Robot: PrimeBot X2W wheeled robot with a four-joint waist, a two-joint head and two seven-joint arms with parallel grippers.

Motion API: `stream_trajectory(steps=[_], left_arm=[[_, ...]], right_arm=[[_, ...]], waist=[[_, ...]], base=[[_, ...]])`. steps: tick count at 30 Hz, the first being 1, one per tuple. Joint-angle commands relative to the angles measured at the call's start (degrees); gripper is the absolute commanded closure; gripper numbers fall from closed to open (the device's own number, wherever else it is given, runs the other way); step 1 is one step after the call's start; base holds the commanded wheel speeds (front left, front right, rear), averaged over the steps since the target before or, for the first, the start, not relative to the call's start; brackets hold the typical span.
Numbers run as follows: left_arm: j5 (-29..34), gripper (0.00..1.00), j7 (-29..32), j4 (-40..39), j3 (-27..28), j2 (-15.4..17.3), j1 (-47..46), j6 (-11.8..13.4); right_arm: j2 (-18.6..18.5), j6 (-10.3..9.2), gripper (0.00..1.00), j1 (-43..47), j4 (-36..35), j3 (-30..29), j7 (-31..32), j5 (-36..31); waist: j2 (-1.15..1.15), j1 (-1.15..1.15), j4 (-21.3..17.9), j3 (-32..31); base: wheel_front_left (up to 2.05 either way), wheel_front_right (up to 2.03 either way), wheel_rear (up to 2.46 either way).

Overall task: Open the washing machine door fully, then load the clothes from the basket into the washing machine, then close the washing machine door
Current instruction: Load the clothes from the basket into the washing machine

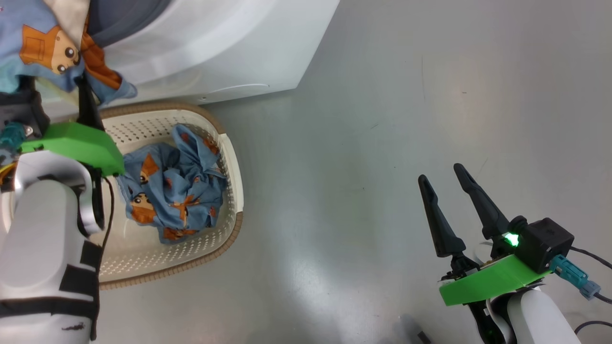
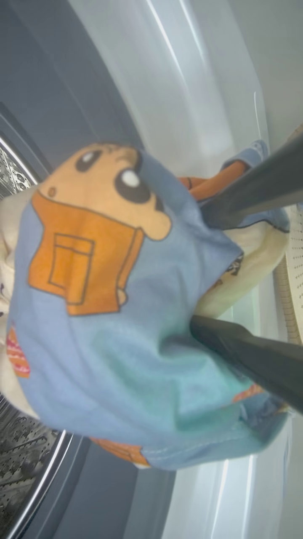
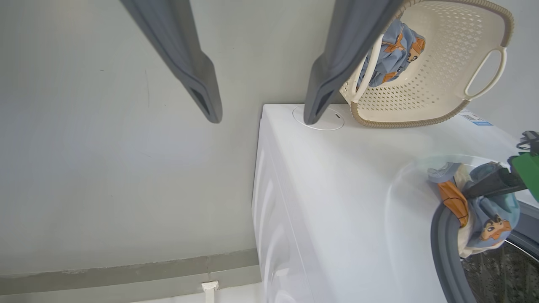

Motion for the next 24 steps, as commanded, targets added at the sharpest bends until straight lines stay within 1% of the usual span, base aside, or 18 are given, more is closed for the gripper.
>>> stream_trajectory(steps=[1,3,4,5,6,7,8,12,18,21,24], left_arm=[[0.4,0.00,-0.6,-0.7,1.1,1.9,-0.9,0.5],[0.5,0.00,-1.4,0.2,1.0,1.6,-1.8,1.2],[0.5,0.08,-1.9,0.6,1.0,1.3,-2.2,1.5],[0.5,0.52,-2.2,1.0,0.9,1.2,-2.5,1.7],[0.5,0.64,-2.6,1.3,0.9,1.0,-2.8,1.9],[0.5,0.80,-2.9,1.7,0.8,0.9,-3.0,2.0],[0.4,1.00,-3.1,2.0,0.7,0.7,-3.2,2.1],[0.0,1.00,-3.6,3.2,0.4,0.5,-3.2,1.7],[-0.7,1.00,-4.0,2.9,0.6,1.3,-2.4,1.3],[-0.9,1.00,-3.2,1.0,0.6,1.7,-1.3,1.5],[-0.7,1.00,-2.2,-3.0,0.4,2.2,0.0,1.9]], right_arm=[[-0.1,0.09,0.00,1.3,-1.3,1.3,-0.3,0.2],[-0.1,0.09,0.00,1.3,-1.3,1.2,-0.3,0.3],[-0.2,0.09,0.00,1.3,-1.3,1.2,-0.3,0.3],[-0.2,0.09,0.00,1.3,-1.3,1.2,-0.3,0.3],[-0.2,0.09,0.00,1.3,-1.3,1.2,-0.3,0.4],[-0.2,0.09,0.00,1.3,-1.3,1.2,-0.3,0.4],[-0.2,0.09,0.00,1.3,-1.4,1.2,-0.3,0.4],[-0.2,0.09,0.00,1.4,-1.4,1.0,-0.3,0.5],[-0.1,0.09,0.00,1.7,-1.5,0.8,-0.3,0.5],[0.0,0.09,0.00,1.8,-1.5,0.8,-0.3,0.5],[0.0,0.09,0.00,2.1,-1.4,0.7,-0.3,0.5]], waist=[[0.00,0.00,0.0,0.0],[0.00,0.00,0.1,0.0],[0.00,0.00,0.1,0.0],[0.00,0.00,0.2,0.0],[0.00,0.00,0.2,0.0],[0.00,0.00,0.2,0.0],[0.00,0.00,0.2,0.0],[0.00,0.00,0.4,0.0],[0.00,0.00,0.8,-0.3],[0.00,0.00,1.0,-0.5],[0.00,0.00,1.2,-0.6]], base=[[0.00,0.00,0.00],[0.00,0.00,0.00],[0.00,0.00,0.00],[0.00,0.00,0.00],[0.00,0.00,0.00],[0.00,0.00,0.00],[0.00,0.00,0.00],[0.00,0.00,0.00],[0.00,0.00,0.00],[0.00,0.00,0.00],[0.00,0.00,0.00]])
